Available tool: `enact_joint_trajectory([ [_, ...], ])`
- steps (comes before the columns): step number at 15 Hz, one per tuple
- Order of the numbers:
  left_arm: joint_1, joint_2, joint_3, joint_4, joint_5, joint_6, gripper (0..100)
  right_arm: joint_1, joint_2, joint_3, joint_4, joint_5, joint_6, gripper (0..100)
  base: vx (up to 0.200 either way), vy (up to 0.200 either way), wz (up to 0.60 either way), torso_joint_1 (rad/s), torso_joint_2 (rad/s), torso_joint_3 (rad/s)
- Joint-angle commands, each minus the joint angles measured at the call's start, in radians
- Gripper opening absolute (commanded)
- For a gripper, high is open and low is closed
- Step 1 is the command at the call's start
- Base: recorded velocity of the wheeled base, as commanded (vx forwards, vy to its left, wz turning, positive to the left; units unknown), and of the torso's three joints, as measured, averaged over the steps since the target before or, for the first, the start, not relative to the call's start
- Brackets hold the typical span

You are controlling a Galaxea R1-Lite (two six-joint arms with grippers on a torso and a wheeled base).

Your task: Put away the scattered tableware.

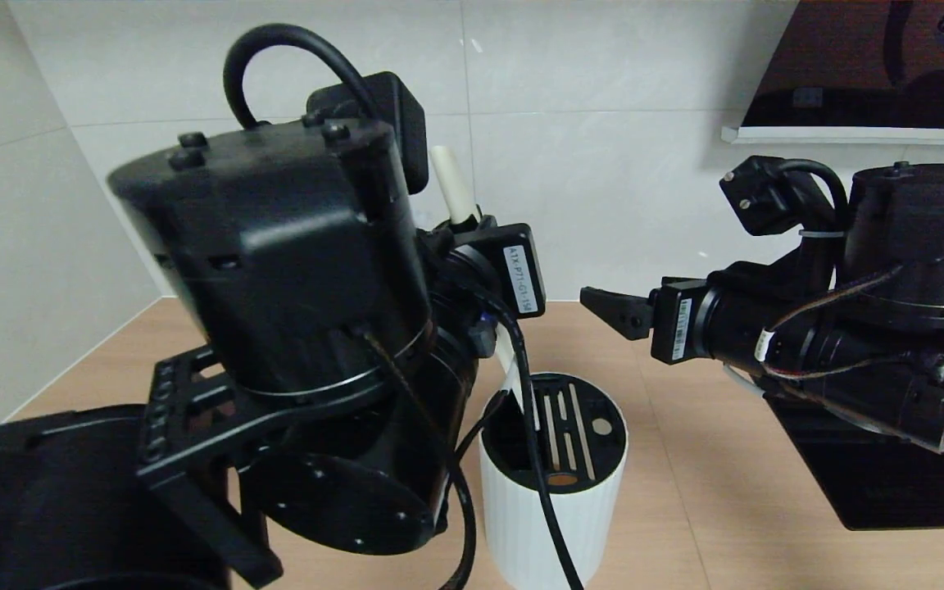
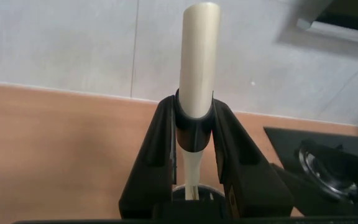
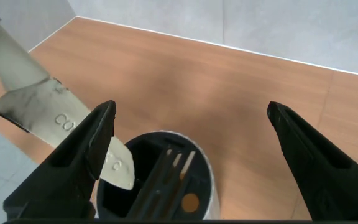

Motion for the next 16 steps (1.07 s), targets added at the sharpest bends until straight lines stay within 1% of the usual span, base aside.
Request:
enact_joint_trajectory([
  [1,0.000,0.020,0.038,-0.054,0.002,0.034,0,-0.005,0.003,0.000,-0.002,0.001,-0.001,100,0.000,0.000,0.00,0.000,0.00,0.000],
  [2,0.000,0.034,0.043,-0.080,0.002,0.042,0,-0.005,0.003,-0.002,-0.002,0.001,0.001,100,0.000,0.000,0.00,0.000,0.00,0.000],
  [4,0.000,0.069,0.044,-0.100,0.002,0.043,0,-0.005,0.003,-0.005,0.000,-0.001,0.001,100,0.000,0.000,0.00,0.000,0.00,0.000],
  [8,0.000,0.083,0.058,-0.100,0.002,0.042,0,-0.007,0.003,-0.005,0.000,-0.001,0.001,100,0.000,0.000,0.00,0.000,0.00,0.000],
  [12,-0.017,0.126,0.075,-0.101,0.000,0.030,0,-0.013,0.007,-0.005,0.000,-0.001,0.001,100,0.000,0.000,0.00,0.000,0.00,0.000],
  [16,-0.025,0.161,0.089,-0.101,-0.001,0.027,0,-0.013,0.009,-0.005,-0.002,-0.001,0.001,100,0.000,0.000,0.00,0.000,0.00,0.000],
])
